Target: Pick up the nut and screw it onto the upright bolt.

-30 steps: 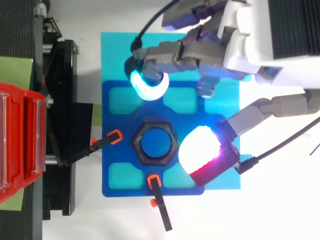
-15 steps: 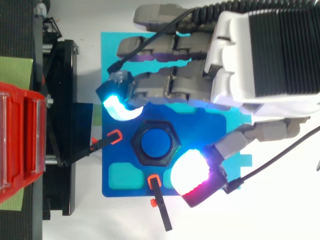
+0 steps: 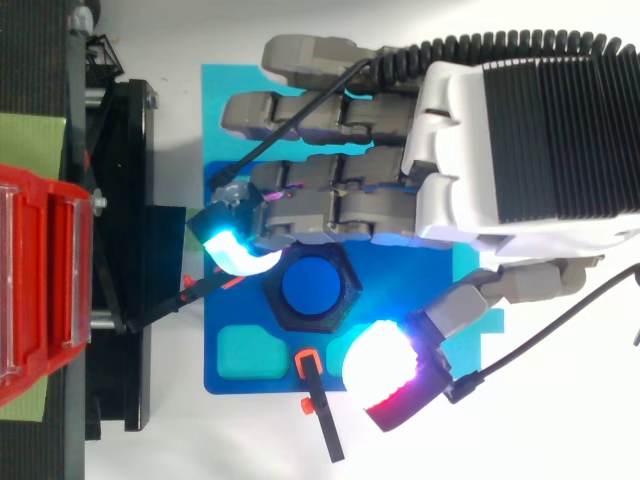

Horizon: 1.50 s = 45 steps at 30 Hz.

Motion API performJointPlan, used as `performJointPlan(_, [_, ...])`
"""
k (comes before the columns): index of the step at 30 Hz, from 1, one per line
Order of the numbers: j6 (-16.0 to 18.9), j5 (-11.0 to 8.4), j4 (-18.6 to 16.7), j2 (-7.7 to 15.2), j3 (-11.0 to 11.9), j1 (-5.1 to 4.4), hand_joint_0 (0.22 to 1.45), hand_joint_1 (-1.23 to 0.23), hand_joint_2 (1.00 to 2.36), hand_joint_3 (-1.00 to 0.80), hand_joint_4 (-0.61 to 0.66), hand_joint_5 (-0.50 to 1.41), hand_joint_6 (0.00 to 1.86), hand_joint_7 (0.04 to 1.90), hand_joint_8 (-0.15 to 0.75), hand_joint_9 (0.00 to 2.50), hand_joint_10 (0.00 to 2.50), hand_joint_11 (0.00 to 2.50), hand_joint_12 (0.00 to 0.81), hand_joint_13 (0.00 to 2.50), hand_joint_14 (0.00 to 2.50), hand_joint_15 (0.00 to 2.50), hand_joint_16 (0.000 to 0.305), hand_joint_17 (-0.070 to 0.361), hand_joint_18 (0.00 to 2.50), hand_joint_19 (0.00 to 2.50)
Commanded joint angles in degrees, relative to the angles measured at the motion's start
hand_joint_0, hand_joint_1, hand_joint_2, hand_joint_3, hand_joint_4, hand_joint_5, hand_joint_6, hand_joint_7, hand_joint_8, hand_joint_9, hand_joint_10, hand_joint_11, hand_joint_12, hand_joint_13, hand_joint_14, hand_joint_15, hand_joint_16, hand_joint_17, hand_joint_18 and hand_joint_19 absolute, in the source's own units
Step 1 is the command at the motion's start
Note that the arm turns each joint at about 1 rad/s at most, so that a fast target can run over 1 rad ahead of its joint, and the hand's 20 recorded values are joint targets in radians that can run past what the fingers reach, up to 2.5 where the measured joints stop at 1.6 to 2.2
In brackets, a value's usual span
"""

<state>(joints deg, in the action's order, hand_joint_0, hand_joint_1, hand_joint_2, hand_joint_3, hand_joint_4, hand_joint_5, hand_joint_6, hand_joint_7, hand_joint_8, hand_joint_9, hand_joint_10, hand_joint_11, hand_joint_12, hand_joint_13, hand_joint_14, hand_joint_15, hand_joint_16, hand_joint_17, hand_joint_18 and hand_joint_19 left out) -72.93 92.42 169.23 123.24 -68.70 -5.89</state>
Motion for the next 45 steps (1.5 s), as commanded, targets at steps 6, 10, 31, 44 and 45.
performJointPlan(6, [0.1, 0.13, 0.0, 0.0, -1.9, 0.09, 0.44, -0.36, 1.00, -0.50, 0.14, -0.17, 0.50, 0.67, 0.246, 0.51, 0.00, 0.00, 0.384, 0.12, 0.00, 0.00, 0.056, 0.126, 0.00, 0.00])
performJointPlan(10, [0.1, 0.13, -0.2, 0.0, -2.0, 0.17, 0.44, -0.36, 1.00, -0.50, 0.18, -0.14, 0.50, 0.76, 0.255, 0.54, 0.00, 0.00, 0.386, 0.12, 0.00, 0.00, 0.056, 0.126, 0.00, 0.00])
performJointPlan(31, [0.1, 0.13, -0.3, 0.0, -1.9, 0.70, 0.49, -0.39, 1.00, -0.50, 0.17, 0.05, 0.50, 1.28, 0.248, 1.14, 0.00, 0.00, 0.319, 0.55, 0.00, 0.00, 0.036, 0.081, 0.24, 0.00])
performJointPlan(44, [0.0, 0.48, 0.9, -0.1, -0.8, 1.93, 0.50, -0.42, 1.00, -0.50, 0.11, 0.10, 0.50, 1.37, 0.146, 1.64, 0.00, 0.08, 0.224, 0.92, 0.00, 0.00, 0.024, 0.054, 0.72, 0.08])
performJointPlan(45, [0.0, 0.48, 1.2, -0.1, -0.6, 2.02, 0.50, -0.42, 1.00, -0.50, 0.10, 0.10, 0.50, 1.38, 0.145, 1.67, 0.00, 0.09, 0.215, 0.95, 0.00, 0.00, 0.023, 0.051, 0.78, 0.10])
